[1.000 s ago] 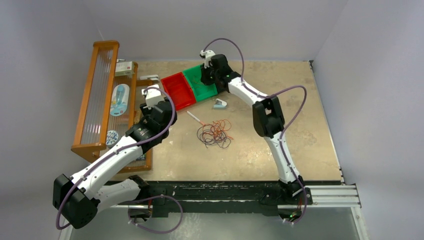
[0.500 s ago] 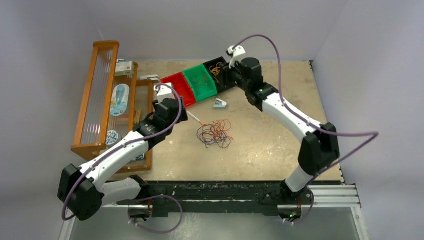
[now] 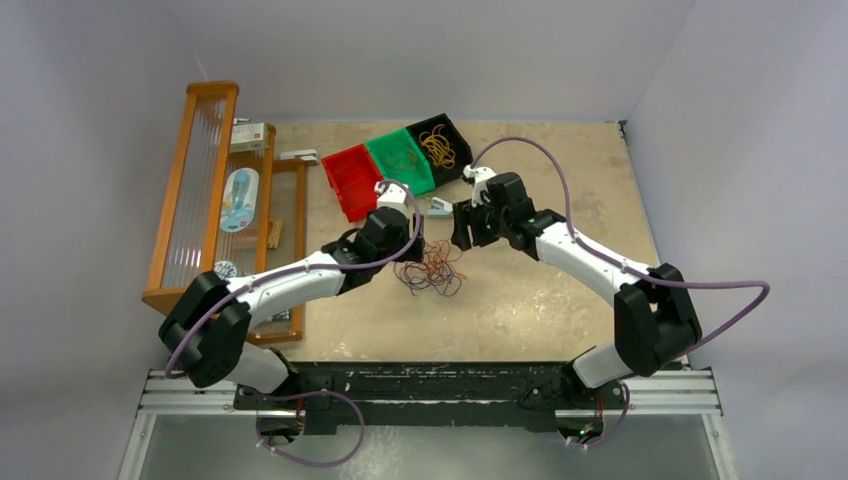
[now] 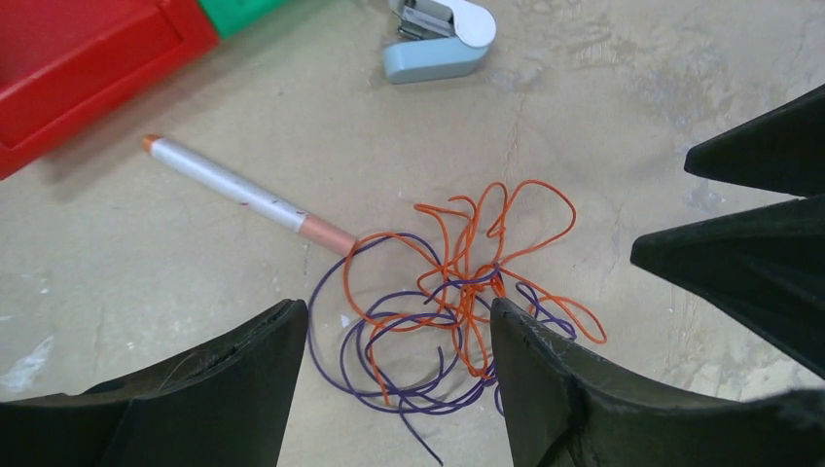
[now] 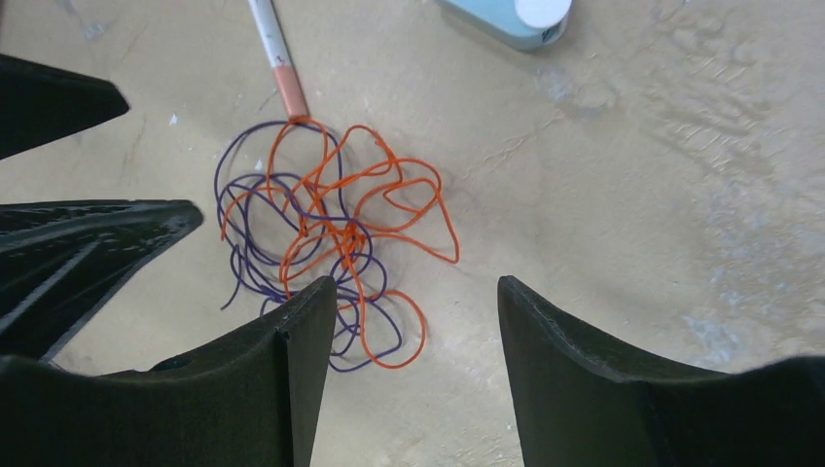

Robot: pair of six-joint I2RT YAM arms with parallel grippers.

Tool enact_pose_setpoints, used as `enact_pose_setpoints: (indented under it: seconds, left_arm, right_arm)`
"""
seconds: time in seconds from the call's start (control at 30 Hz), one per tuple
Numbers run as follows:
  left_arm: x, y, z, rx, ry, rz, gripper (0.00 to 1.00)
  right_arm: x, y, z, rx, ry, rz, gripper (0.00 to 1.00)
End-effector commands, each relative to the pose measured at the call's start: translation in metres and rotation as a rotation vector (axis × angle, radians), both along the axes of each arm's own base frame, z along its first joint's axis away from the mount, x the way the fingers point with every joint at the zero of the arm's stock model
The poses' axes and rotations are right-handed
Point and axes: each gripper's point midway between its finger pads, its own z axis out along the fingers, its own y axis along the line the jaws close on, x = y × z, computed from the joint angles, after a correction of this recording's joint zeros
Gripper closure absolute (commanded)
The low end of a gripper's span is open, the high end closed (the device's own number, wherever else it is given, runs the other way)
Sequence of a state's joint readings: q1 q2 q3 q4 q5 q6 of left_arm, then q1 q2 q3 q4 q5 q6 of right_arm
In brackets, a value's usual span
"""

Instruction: Untangle the cables

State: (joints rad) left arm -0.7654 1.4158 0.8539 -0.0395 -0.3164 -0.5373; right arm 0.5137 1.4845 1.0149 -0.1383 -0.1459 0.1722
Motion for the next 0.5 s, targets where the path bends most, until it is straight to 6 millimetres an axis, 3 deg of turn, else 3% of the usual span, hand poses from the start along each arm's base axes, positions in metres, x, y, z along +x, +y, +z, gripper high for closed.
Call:
enact_pose_setpoints:
  seconds: [0.0,0.47]
  left_arm:
    - [0.010,-0.030,0.012,-0.049,-0.060,-0.076,0.31]
    - [0.007,-0.049,-0.024,-0.014,-0.009,-0.144,0.31]
  right_arm:
    - [-0.003,0.010,-0.006,0.048,0.014,0.042,0.36]
    - [0.018,0.015,-0.058,0.011,0.047,0.000,0.46]
